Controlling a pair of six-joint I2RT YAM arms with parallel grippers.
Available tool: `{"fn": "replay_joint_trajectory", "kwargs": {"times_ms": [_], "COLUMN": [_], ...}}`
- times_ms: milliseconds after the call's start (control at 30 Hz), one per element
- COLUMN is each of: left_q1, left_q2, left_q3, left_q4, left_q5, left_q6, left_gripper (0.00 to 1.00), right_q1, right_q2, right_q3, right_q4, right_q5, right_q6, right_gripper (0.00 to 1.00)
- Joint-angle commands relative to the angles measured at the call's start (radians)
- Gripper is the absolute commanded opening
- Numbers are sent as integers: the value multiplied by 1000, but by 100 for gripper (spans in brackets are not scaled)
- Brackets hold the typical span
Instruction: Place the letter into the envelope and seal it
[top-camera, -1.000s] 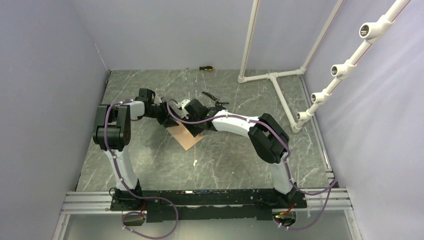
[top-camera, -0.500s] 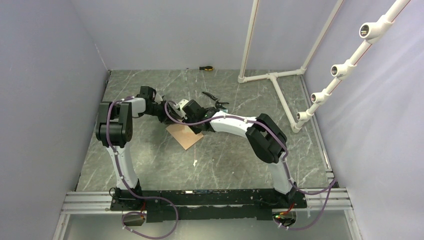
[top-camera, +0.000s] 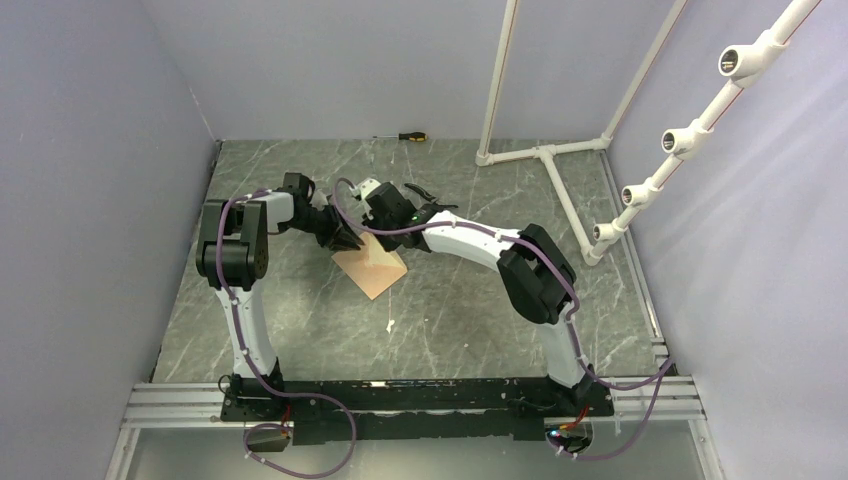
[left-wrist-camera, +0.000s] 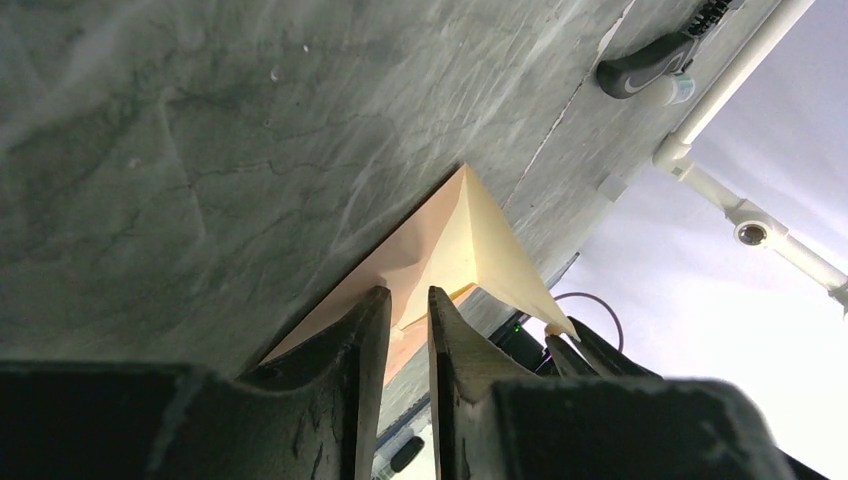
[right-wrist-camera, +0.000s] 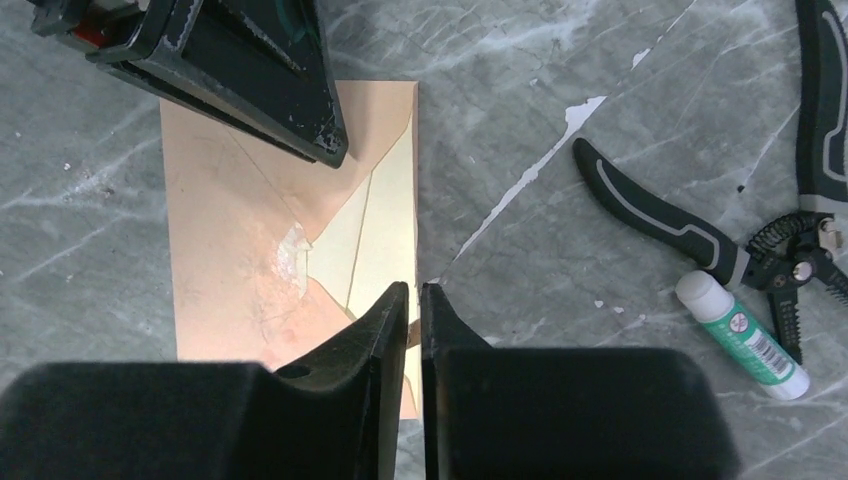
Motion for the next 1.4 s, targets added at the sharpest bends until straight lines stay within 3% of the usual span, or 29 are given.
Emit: {"fn": "replay_joint_trajectory", "kwargs": {"times_ms": [0,100,333,467,933,1133,1367], "left_q1": [-11,-11,-11,-11,-11,-11,-11], "left_q2": [46,51,53,53,66,76,92], "left_q3": [-2,0,-3,-2,7,18,26], "left_q4": [-67,-72,-69,-68,-75,-83,-95], "left_q5": [-99,-102,-102,-102,-104,-104,-105], "left_q6": [50,52,48,48,52,59,71], "left_gripper": [28,27,27,27,25,25,24], "right_q1": [-11,-14,-26,-25,-24,-24,-26], "right_q2": [-33,-44,-67,-66,-44,-23,-17], "right_q3": [34,32,10,-11,-8,31,92], "right_q4": [24,28,2,-14,-44,-42,-20], "right_q5": [-17,-27,-136,-130,-105,-97,-148], "right_q6": [28,34,22,-5,-148,-168,-147], "right_gripper": [13,15,38,42,29,16,14]}}
